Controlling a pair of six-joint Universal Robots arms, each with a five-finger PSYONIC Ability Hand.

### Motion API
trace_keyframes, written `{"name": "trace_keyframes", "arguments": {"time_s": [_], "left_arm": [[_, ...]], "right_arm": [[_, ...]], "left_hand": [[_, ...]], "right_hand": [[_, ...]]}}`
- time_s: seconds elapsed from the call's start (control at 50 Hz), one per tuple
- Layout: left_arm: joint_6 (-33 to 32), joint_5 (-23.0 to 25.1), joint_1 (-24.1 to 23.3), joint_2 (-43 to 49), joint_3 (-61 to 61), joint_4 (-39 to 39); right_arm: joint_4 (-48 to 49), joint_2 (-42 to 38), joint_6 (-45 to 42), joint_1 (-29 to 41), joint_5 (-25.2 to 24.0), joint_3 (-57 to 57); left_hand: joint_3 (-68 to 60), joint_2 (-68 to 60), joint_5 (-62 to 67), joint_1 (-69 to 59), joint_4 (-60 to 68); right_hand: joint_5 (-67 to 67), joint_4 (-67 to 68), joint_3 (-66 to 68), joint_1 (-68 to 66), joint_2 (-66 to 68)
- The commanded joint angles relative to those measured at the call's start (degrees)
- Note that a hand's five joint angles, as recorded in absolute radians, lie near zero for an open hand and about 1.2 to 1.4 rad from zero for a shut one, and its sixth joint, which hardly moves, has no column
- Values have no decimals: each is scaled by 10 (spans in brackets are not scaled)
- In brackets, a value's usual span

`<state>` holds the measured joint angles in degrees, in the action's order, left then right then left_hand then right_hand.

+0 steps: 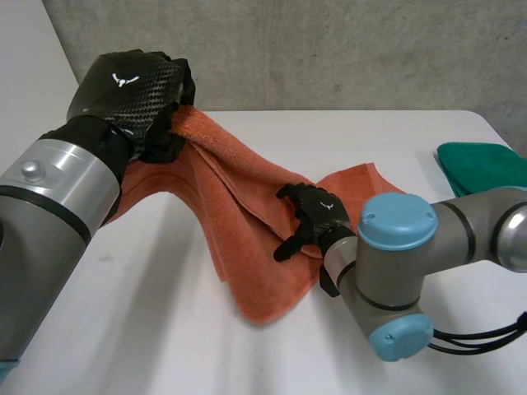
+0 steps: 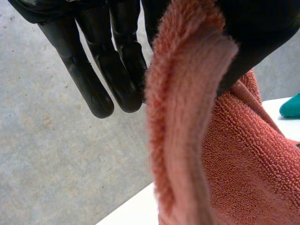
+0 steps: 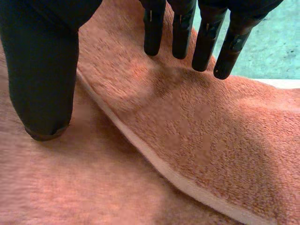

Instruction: Fold the laundry.

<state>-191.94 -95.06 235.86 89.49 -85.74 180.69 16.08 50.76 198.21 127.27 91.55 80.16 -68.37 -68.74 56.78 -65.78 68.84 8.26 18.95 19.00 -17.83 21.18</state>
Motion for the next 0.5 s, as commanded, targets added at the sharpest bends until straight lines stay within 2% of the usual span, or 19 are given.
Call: {"name": "trace_keyframes", "arguments": {"time_s": [0.02,0.16,0.24,0.26,0.3,0.32,0.34,0.4,0.42,0.48,0.5], "left_arm": [[3,-3,-6,-27,-2,-1],[2,-3,-2,-49,-4,-2],[2,-1,0,-57,-6,-2],[1,-1,2,-58,-7,-2],[1,0,7,-58,-10,-2],[1,0,9,-59,-13,-2],[1,0,13,-59,-14,-2],[0,1,30,-58,-26,-2],[-1,2,35,-58,-29,-2],[-3,5,57,-57,-44,-2],[-4,5,63,-56,-47,-2]], "right_arm": [[7,-54,-7,-2,35,-50],[5,-52,-25,-25,56,-58],[5,-40,-59,-96,48,-50],[2,-30,-73,-121,39,-47],[3,-14,-87,-143,20,-41],[5,-5,-95,-153,4,-36],[4,13,-114,-172,-42,-28],[-8,43,-155,-202,-129,-26],[-31,67,-186,-222,-185,-30],[-108,105,-235,-245,-258,-40],[-177,130,-268,-258,-287,-61]], "left_hand": [[-116,-113,132,-142,112],[-116,-113,132,-142,112],[-116,-113,132,-142,112],[-116,-113,132,-142,112],[-116,-113,132,-142,112],[-116,-113,132,-142,112],[-116,-113,132,-142,112],[-116,-113,132,-142,112],[-116,-113,132,-142,112],[-116,-113,132,-142,112],[-116,-113,132,-142,112]], "right_hand": [[51,44,43,-55,22],[179,172,171,-183,149],[452,445,445,-457,423],[616,609,608,-620,587],[617,610,610,-622,588],[617,610,610,-622,588],[617,610,610,-622,588],[617,610,610,-622,588],[617,610,610,-622,588],[617,610,610,-622,588],[617,610,610,-622,588]]}}
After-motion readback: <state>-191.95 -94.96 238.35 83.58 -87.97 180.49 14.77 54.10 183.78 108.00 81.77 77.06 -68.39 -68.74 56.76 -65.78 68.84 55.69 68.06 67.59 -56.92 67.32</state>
